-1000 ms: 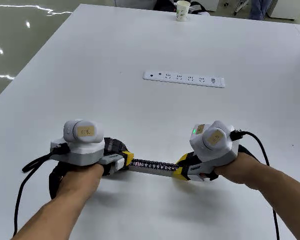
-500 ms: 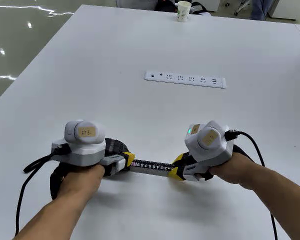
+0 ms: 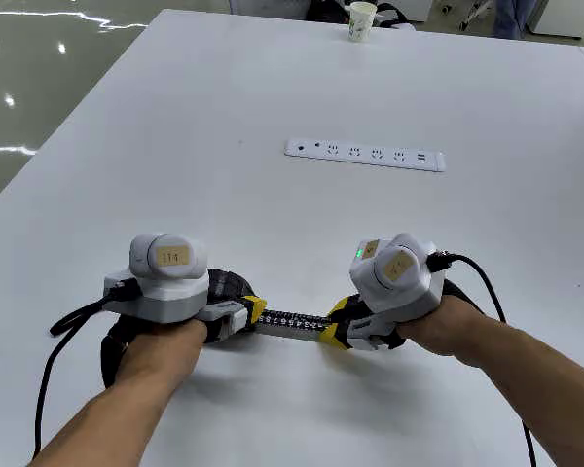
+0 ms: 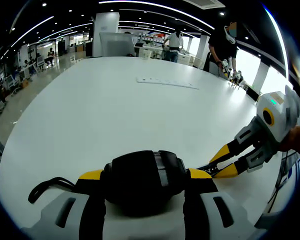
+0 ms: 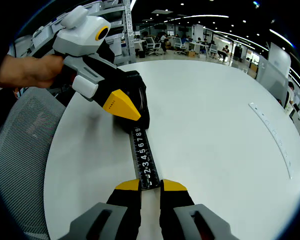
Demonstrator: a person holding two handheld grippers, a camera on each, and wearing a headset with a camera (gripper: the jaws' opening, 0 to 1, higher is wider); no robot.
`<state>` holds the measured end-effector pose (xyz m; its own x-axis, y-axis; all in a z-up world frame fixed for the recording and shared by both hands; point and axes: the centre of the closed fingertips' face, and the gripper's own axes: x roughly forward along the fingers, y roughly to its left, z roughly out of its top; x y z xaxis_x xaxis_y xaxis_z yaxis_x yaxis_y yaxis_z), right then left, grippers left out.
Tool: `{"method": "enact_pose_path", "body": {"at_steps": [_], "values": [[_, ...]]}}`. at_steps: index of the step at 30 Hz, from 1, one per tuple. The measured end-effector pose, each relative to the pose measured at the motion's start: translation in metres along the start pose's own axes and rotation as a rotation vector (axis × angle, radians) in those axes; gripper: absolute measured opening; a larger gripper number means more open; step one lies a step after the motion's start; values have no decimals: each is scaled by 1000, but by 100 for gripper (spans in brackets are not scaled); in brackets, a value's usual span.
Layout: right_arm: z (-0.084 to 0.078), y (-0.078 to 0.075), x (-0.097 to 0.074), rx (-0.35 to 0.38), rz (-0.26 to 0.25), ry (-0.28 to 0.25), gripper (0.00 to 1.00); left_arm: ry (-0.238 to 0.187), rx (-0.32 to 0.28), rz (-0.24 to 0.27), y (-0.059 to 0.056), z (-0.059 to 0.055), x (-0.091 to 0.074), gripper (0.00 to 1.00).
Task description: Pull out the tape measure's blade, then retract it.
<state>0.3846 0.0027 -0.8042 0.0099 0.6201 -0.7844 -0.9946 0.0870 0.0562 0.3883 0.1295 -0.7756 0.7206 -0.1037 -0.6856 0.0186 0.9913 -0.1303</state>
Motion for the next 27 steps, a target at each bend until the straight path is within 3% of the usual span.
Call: {"method": "enact_pose_path", "body": {"at_steps": [27], "values": [[23,7,19,-15,16,-28,10,1,-6,-5,1,0,0,58]]}}
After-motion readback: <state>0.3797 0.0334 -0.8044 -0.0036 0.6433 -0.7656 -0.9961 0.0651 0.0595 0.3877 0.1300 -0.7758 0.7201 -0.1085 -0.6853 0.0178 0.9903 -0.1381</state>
